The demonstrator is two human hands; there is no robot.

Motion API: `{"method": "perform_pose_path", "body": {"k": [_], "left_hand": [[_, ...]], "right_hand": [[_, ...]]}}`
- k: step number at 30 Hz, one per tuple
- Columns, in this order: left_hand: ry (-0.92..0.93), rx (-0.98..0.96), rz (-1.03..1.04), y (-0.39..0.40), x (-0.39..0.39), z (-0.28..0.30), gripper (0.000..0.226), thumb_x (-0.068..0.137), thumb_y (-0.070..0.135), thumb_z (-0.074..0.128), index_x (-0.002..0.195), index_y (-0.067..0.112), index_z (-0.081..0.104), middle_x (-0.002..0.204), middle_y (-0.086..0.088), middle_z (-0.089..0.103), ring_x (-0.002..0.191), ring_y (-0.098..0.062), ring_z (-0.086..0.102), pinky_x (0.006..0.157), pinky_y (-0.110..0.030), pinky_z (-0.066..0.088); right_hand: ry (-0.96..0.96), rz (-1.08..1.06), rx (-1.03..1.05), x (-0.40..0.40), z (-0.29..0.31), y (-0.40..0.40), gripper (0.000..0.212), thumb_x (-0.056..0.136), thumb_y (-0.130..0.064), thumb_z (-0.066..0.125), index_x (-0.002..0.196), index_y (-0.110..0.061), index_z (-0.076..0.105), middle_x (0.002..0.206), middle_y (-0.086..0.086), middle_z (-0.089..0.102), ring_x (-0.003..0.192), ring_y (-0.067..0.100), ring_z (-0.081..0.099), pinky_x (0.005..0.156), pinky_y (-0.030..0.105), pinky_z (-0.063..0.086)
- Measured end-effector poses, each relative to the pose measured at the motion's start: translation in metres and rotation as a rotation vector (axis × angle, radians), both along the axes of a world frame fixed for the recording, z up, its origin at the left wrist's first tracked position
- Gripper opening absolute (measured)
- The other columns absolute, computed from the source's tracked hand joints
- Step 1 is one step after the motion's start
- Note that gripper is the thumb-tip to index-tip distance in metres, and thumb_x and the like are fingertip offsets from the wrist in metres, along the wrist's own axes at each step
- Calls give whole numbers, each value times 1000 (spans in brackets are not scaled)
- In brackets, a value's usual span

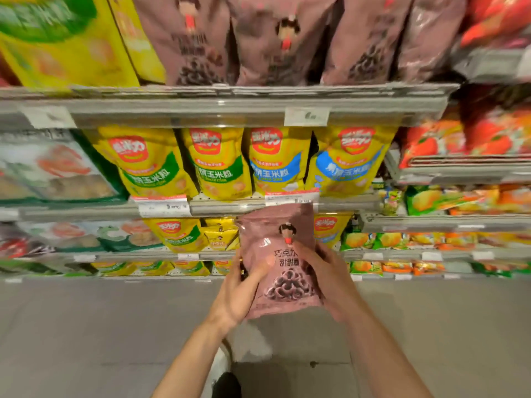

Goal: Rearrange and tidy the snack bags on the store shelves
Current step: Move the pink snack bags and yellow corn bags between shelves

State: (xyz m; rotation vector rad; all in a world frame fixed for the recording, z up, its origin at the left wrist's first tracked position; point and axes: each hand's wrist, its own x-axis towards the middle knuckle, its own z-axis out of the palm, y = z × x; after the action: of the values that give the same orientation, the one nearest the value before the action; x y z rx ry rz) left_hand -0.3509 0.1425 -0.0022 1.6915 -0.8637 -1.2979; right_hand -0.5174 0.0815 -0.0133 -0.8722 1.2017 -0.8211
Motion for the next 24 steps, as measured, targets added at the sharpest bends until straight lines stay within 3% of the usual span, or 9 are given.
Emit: {"method": "perform_pose_path", "body": {"k": [3,5,8,9,14,17,19,21,24], "left_hand": [[-16,-45,22,18,-2,45,103,54,92,68,141,39,50,131,17,67,124,-5,61,115,-42,43],[-4,-86,15,25,-1,85,96,58,89,67,138,38,51,123,21,68,115,0,64,104,-35,49],[85,-145,26,23,7,132,52,84,51,72,129,31,55,118,10,70,88,6,71,67,-15,55],[93,-193,16,19,12,145,49,84,40,71,128,26,56,119,5,71,85,6,72,65,-11,53],[100,-413,-73,-8,35,208,64,74,45,71,133,26,55,122,10,72,99,7,70,74,-5,51],[59,-486,-150,-23,46,244,66,71,52,74,131,32,55,122,11,73,104,4,70,84,-14,53],[34,-527,-171,-35,53,261,74,66,65,76,131,36,54,120,16,74,107,2,70,93,-24,53],[0,-551,-179,-45,56,278,85,57,83,74,129,45,52,115,24,73,106,6,68,99,-30,51],[-30,-611,-177,-55,59,306,85,58,85,73,130,47,50,111,28,72,103,11,66,101,-29,50]], "right_hand": [[33,5,-64,-1,49,11,25,87,-33,79,108,-20,76,102,2,81,98,24,77,89,39,57],[54,18,-103,3,79,13,29,82,-41,82,106,-25,77,101,-3,81,98,20,77,91,43,59],[30,33,-165,14,126,11,24,84,-41,82,103,-28,76,101,-3,80,96,19,77,90,46,61],[20,33,-195,18,142,9,33,80,-45,83,108,-28,76,105,-3,80,100,20,77,94,47,59],[-79,-40,-351,37,219,-2,46,73,-48,85,113,-26,77,113,13,78,107,29,74,104,57,53],[-83,-91,-436,39,254,-7,64,68,-52,91,123,-25,73,117,2,78,111,23,74,106,50,53],[-76,-127,-476,40,274,-11,74,60,-63,89,126,-34,69,123,-7,76,115,18,72,107,47,52],[-92,-118,-541,41,292,-12,73,62,-68,88,125,-38,69,123,-7,76,115,18,72,108,48,50],[-114,-111,-612,45,323,-17,65,71,-55,83,128,-26,69,116,2,79,108,23,76,105,48,53]]}}
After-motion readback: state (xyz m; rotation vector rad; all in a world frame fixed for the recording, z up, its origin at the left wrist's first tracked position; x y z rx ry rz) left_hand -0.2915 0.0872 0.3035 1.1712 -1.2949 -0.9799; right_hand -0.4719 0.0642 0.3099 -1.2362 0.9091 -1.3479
